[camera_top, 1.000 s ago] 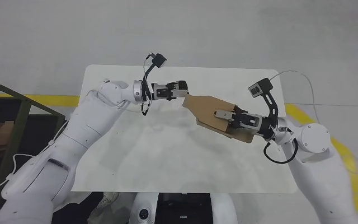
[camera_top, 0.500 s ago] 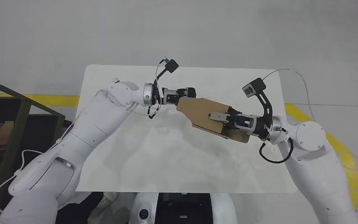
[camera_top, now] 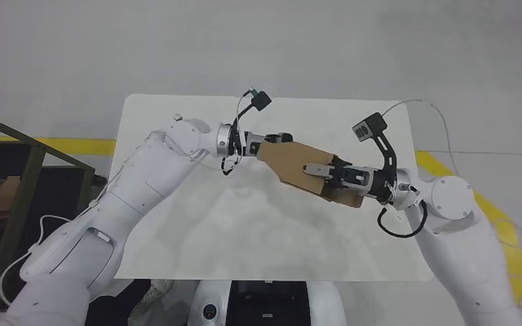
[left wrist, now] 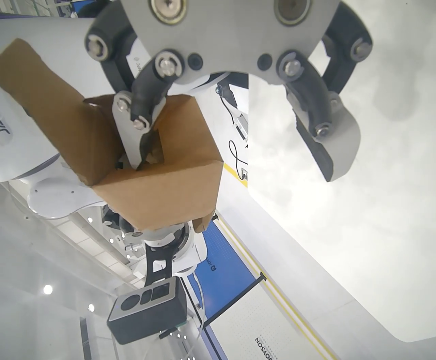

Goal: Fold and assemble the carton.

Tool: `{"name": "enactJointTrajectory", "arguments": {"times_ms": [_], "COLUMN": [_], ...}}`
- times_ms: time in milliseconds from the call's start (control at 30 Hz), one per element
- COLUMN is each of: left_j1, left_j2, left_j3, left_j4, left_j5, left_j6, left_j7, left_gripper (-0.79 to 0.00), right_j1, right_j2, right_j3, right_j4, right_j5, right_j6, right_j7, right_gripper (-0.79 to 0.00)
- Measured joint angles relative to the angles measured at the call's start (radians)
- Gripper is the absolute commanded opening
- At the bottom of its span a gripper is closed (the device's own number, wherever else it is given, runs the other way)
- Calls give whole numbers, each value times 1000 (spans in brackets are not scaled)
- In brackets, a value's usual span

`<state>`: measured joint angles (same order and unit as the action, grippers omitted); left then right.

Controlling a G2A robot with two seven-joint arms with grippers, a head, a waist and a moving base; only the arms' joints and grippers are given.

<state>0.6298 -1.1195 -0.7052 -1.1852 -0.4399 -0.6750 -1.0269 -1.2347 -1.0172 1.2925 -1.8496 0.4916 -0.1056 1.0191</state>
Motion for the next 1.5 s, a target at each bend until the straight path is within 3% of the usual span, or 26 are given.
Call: {"name": "enactJointTrajectory", "arguments": {"times_ms": [267,600,867,1500], "left_j1": [31,99,100,93], "left_j2": [22,56,53,33], "left_j3": [-84,-192,-192,-174], "left_j4": [23,-97,-165,-100], "left_j5": [-18,11,72,133], "left_j6": [-18,2,36,71], "left_j7": [-2,1,5,32], "left_gripper": [0,0,0,0], "right_j1": [-27,-31,-22,-79], "right_j2": [6,6,3,10], "right_j3": [55,46,29,65], "right_j4": [26,52,42,-62], "right_j5": [2,-49,-76,-61], "right_j6": [-7,21,40,7], "right_j7": [-27,-76,-101,-76], "right_gripper": [-785,-785,-785,-785]}}
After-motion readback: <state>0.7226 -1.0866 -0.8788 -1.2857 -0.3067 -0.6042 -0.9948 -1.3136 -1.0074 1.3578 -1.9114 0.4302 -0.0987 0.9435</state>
